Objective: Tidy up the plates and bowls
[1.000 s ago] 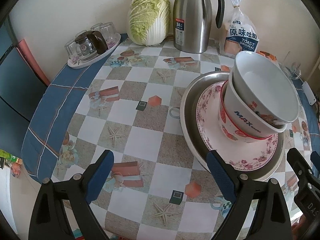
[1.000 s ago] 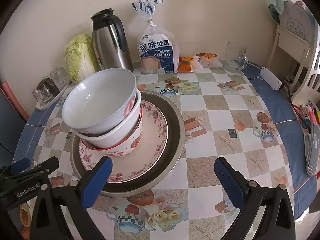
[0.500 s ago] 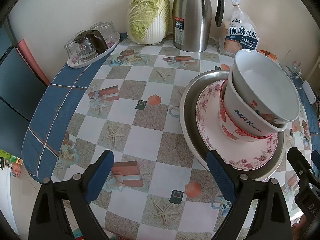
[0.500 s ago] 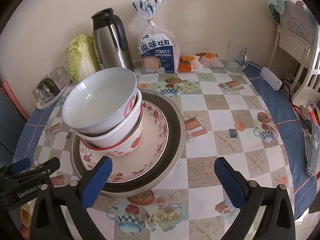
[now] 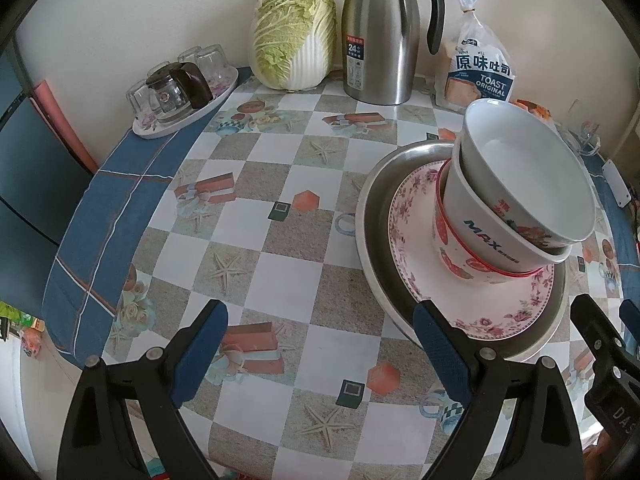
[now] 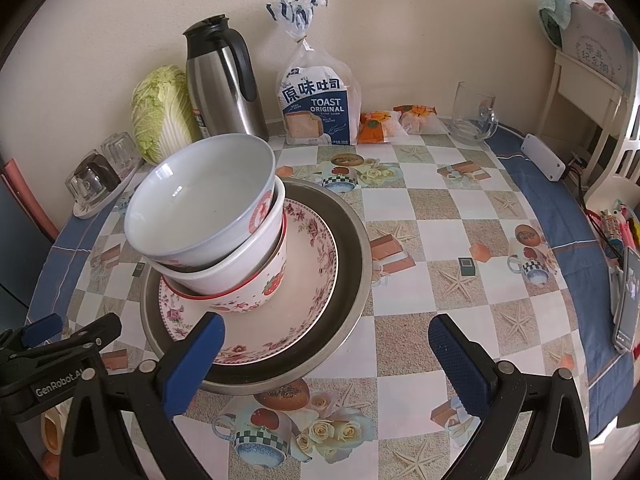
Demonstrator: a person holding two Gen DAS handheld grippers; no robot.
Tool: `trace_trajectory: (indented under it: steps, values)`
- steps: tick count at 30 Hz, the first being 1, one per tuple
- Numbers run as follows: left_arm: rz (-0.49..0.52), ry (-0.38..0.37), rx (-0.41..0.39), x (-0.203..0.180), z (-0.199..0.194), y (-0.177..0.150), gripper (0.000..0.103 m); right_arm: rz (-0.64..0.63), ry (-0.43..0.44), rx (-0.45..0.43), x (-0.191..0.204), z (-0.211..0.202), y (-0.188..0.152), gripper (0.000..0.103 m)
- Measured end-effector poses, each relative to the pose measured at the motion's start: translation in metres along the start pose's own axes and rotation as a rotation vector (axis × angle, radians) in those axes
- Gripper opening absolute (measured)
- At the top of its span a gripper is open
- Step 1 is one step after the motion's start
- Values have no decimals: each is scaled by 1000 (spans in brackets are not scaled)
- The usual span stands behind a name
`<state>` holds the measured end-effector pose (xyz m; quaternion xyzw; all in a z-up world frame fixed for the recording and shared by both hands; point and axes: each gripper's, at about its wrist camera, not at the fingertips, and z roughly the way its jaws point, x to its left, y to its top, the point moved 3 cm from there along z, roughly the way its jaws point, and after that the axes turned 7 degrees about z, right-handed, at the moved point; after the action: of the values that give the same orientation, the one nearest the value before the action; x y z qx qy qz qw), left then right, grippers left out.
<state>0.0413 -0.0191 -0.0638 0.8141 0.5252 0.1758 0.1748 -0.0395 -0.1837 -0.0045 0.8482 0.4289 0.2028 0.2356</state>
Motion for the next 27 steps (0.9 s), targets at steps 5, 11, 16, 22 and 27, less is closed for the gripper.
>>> trace_trajectory:
  steps: [5,11,16,22,27]
  values:
    - [2,3,-1,0,0,0,94,1,-1,0,0,0,0,103]
    - [-3,-3,0,1,0,0,94,1,-1,1,0,1,-1,103]
    - [3,-8,-5,0,-1,1,94,-2,0,3,1,1,-1,103]
    - [3,-7,-5,0,-1,0,94,-1,-2,5,1,1,-2,103]
    - [4,-3,-3,0,-1,0,94,-4,-1,7,1,1,-2,103]
